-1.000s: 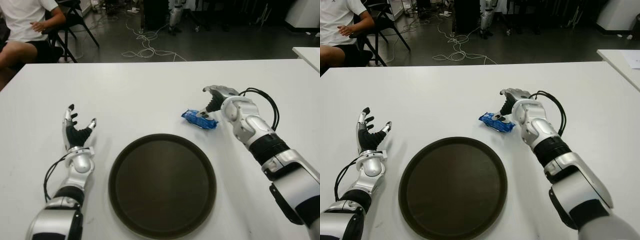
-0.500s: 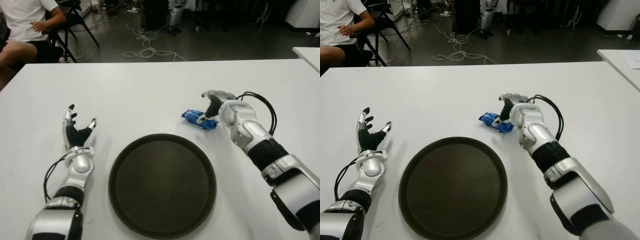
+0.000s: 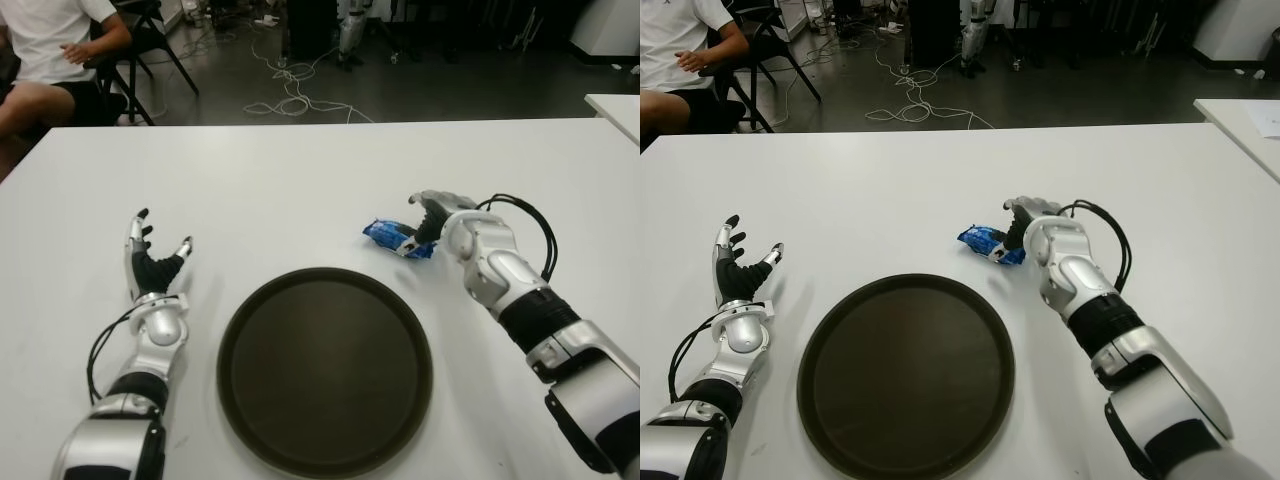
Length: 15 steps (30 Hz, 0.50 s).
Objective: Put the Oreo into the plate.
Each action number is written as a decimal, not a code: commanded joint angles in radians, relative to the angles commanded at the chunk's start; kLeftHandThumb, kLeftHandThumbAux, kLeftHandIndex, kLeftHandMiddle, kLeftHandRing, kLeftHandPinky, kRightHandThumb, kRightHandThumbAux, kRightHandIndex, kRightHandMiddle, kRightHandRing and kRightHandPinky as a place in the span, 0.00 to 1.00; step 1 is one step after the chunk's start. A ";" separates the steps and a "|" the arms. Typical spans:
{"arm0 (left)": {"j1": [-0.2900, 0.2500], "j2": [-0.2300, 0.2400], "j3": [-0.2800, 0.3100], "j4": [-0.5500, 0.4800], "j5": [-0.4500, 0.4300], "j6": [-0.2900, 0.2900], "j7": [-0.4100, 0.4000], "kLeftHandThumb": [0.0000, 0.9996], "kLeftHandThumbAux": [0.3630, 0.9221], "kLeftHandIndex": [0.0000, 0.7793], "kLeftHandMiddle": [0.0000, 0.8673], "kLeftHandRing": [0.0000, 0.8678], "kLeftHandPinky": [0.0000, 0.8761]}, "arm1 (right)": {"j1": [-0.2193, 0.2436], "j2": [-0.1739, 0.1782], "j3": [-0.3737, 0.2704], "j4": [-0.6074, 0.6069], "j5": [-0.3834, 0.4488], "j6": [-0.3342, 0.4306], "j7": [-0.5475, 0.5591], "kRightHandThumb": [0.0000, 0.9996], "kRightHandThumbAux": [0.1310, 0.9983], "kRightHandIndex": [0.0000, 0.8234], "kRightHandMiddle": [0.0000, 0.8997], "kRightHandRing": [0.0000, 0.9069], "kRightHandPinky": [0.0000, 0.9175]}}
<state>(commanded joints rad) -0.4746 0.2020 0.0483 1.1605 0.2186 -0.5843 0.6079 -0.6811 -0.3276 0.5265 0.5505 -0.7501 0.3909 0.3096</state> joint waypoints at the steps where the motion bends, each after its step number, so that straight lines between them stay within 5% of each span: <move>1: 0.000 0.000 0.000 0.000 0.000 -0.001 0.000 0.15 0.79 0.14 0.13 0.14 0.18 | 0.002 0.001 -0.001 -0.001 0.001 0.001 0.001 0.00 0.61 0.03 0.07 0.05 0.00; 15: 0.000 0.002 -0.003 0.000 0.005 -0.004 0.002 0.14 0.79 0.15 0.13 0.15 0.21 | 0.012 0.011 0.016 0.003 -0.010 0.012 0.001 0.00 0.61 0.01 0.05 0.03 0.00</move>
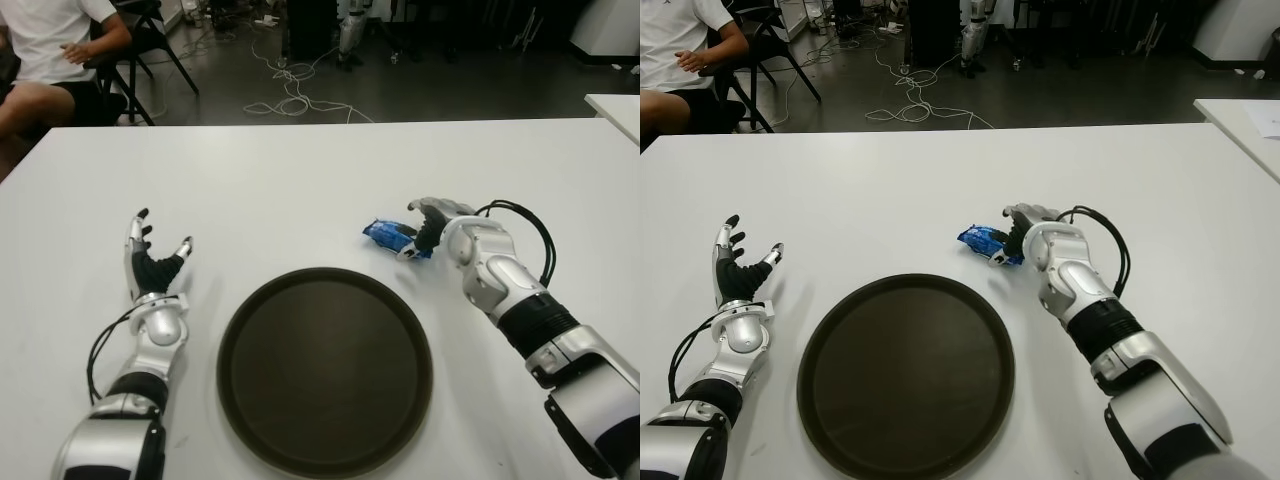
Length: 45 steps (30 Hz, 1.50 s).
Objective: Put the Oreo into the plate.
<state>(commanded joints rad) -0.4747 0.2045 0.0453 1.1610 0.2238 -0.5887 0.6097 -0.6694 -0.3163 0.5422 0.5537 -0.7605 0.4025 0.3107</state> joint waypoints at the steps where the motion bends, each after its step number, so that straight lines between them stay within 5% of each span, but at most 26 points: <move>1: 0.000 0.001 -0.001 0.000 0.001 0.000 0.001 0.14 0.79 0.15 0.13 0.15 0.22 | 0.000 0.001 0.002 -0.001 -0.001 0.002 0.000 0.00 0.62 0.01 0.05 0.03 0.00; 26: -0.002 -0.001 -0.002 0.001 -0.001 0.002 0.006 0.11 0.82 0.14 0.13 0.16 0.21 | -0.015 0.015 -0.002 0.003 0.006 -0.003 0.003 0.00 0.65 0.02 0.05 0.02 0.00; 45: -0.001 -0.001 -0.010 0.001 0.007 -0.002 0.013 0.12 0.79 0.14 0.14 0.18 0.24 | -0.077 0.037 -0.013 0.121 0.017 -0.095 -0.043 0.00 0.65 0.06 0.08 0.06 0.00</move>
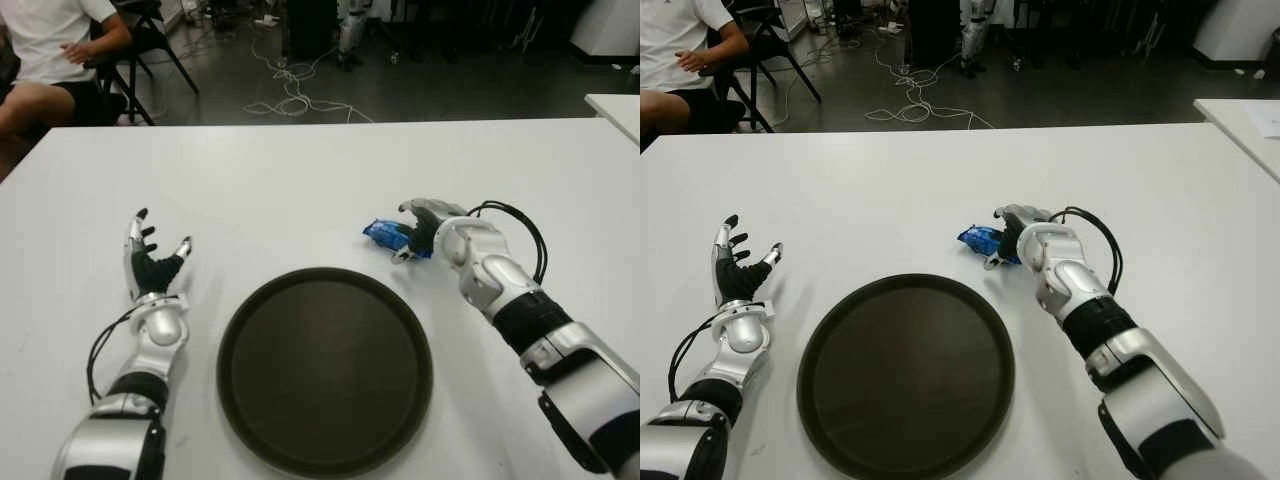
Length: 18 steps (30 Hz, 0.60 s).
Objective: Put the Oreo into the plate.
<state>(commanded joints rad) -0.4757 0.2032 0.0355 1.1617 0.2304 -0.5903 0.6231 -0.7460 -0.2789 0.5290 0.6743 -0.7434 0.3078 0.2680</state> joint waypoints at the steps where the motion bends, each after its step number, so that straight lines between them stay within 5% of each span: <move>1: 0.000 -0.001 0.001 0.001 -0.002 -0.001 -0.001 0.12 0.79 0.14 0.13 0.17 0.23 | -0.008 0.004 -0.001 0.013 0.002 -0.001 0.000 0.00 0.65 0.06 0.08 0.05 0.00; 18: -0.001 -0.004 0.010 0.006 -0.015 -0.009 -0.003 0.13 0.81 0.15 0.12 0.15 0.19 | -0.136 0.071 -0.020 0.313 0.067 -0.124 -0.074 0.00 0.66 0.08 0.11 0.05 0.00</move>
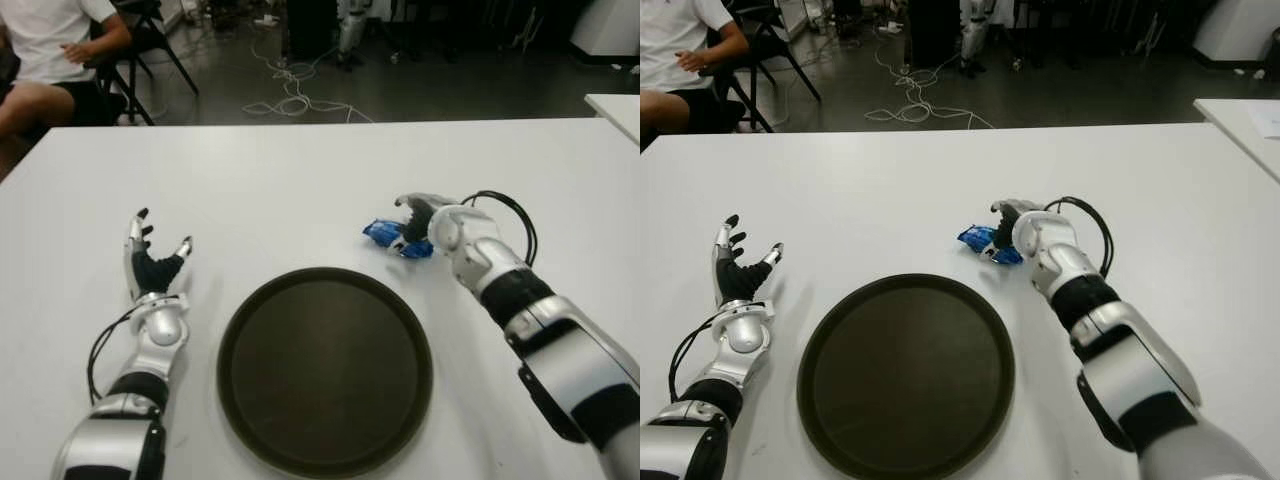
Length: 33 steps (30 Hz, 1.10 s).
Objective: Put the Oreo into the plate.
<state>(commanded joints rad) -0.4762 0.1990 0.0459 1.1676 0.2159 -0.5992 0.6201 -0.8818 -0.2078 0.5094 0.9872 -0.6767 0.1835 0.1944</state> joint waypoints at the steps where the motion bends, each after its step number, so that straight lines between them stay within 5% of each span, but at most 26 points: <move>1: 0.000 0.000 0.000 0.000 0.001 -0.001 0.001 0.13 0.81 0.15 0.13 0.15 0.20 | -0.005 0.002 -0.001 0.012 0.003 -0.006 -0.005 0.00 0.66 0.08 0.11 0.05 0.00; 18: 0.002 -0.004 0.005 -0.007 -0.003 -0.003 -0.009 0.13 0.82 0.14 0.13 0.15 0.20 | -0.053 0.027 -0.007 0.132 0.020 -0.064 -0.053 0.00 0.65 0.07 0.09 0.04 0.00; 33: 0.003 0.001 -0.001 -0.007 0.009 0.013 0.000 0.13 0.78 0.13 0.12 0.14 0.18 | -0.052 0.049 -0.025 0.175 0.046 -0.094 -0.113 0.00 0.66 0.07 0.10 0.04 0.00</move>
<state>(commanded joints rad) -0.4732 0.1999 0.0447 1.1603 0.2251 -0.5861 0.6205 -0.9336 -0.1591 0.4848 1.1619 -0.6307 0.0891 0.0812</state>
